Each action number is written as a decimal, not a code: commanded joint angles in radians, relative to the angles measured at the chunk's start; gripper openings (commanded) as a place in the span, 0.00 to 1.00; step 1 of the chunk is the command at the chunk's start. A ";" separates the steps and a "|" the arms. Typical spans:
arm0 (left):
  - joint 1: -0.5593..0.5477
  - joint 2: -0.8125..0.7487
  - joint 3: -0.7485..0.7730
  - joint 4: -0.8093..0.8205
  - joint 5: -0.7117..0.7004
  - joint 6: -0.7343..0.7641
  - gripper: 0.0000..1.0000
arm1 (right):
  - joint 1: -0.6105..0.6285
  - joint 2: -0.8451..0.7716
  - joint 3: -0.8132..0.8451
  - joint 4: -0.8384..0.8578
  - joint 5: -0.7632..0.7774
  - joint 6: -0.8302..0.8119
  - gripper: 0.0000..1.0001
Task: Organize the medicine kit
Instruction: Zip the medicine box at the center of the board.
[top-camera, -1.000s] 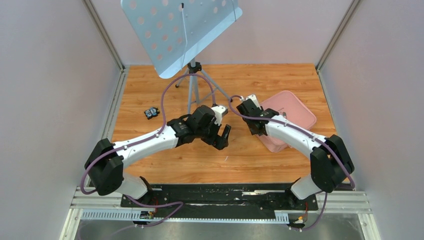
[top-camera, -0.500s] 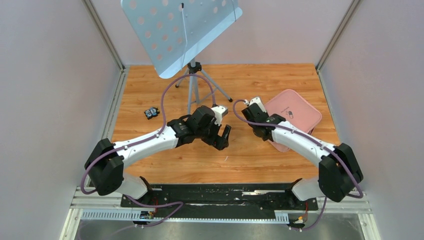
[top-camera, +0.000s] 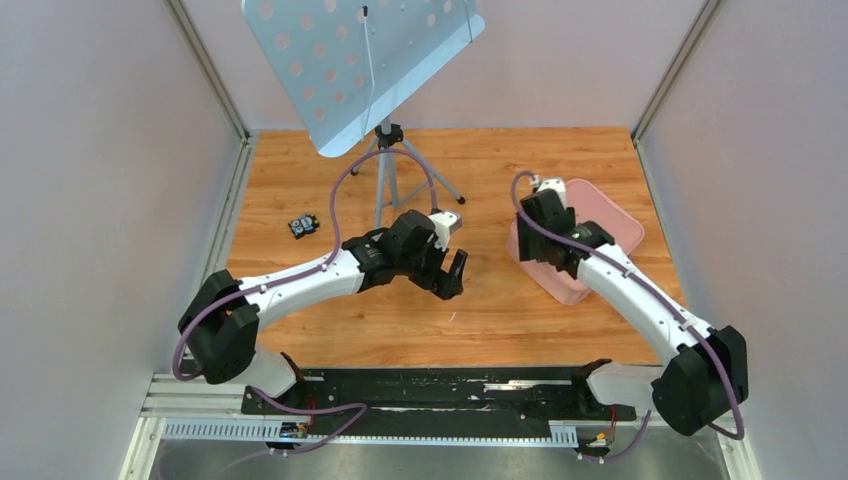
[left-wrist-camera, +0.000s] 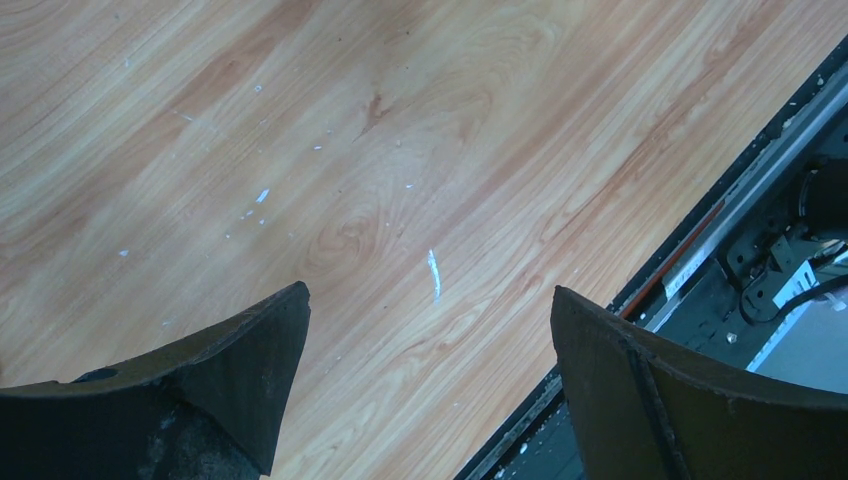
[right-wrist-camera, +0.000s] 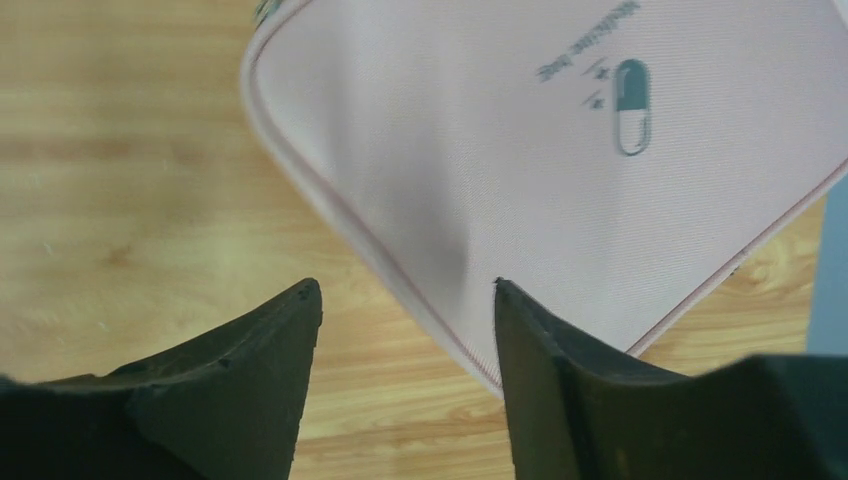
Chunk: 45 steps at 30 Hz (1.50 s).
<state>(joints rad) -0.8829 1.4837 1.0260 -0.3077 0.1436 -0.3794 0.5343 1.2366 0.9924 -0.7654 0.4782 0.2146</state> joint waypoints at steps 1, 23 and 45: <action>0.003 -0.001 0.050 0.036 0.018 0.010 0.97 | -0.236 0.035 0.133 0.022 -0.210 0.226 0.59; 0.003 -0.081 -0.038 0.056 0.011 -0.006 0.98 | -0.612 0.754 0.743 0.050 -0.531 0.293 0.59; 0.003 -0.020 -0.054 0.163 0.086 -0.001 0.98 | -0.415 0.670 0.598 0.056 -1.058 0.136 0.56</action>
<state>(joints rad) -0.8829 1.4612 0.9688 -0.2062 0.2142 -0.3805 0.1085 2.0056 1.6638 -0.6376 -0.4168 0.3935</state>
